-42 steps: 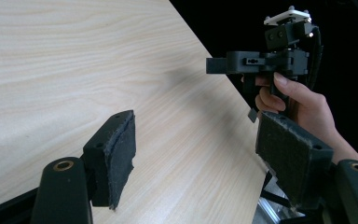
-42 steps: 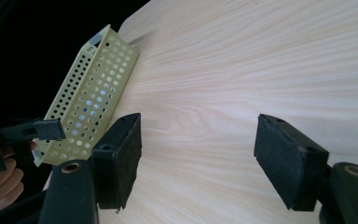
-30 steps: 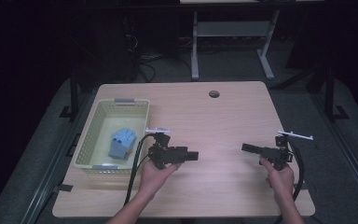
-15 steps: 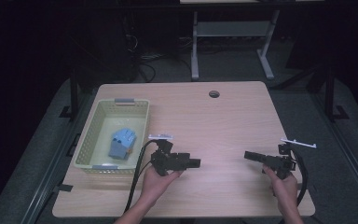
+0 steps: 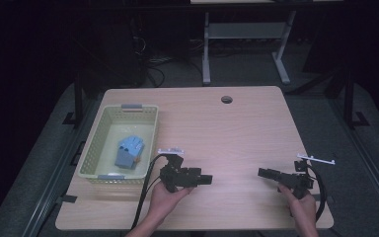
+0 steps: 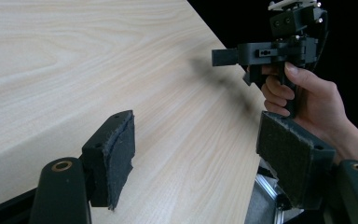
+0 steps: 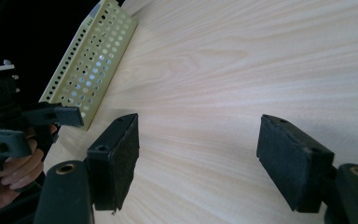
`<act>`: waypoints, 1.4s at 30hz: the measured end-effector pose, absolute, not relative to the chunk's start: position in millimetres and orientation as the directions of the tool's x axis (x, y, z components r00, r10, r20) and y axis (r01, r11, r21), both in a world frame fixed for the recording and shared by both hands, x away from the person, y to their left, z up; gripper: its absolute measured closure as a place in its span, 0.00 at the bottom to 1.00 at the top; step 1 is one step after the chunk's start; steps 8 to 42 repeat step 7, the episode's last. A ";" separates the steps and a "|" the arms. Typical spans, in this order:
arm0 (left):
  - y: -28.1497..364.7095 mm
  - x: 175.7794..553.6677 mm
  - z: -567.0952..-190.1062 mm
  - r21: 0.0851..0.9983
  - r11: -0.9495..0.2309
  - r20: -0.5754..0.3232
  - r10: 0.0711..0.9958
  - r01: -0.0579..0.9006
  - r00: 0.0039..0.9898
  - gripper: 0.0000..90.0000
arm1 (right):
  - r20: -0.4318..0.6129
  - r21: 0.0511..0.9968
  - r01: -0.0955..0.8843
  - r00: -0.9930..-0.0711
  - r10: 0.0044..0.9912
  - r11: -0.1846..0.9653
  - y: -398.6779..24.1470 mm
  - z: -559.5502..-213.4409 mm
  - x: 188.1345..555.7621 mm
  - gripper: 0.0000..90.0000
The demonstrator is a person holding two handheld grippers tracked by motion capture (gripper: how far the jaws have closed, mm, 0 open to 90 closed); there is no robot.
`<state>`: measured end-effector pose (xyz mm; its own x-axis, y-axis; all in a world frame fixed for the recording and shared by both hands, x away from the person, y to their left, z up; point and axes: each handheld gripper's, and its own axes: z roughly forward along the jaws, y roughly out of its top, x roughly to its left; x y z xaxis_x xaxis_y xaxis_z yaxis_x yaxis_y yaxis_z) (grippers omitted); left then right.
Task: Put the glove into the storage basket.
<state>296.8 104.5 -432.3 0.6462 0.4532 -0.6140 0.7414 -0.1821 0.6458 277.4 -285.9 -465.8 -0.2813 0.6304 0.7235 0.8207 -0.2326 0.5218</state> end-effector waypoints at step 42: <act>104.6 292.2 -431.9 0.662 -0.210 -0.591 0.443 0.719 0.674 0.30 | 0.716 0.538 0.817 -0.312 0.625 -0.208 -281.5 -464.2 271.7 0.32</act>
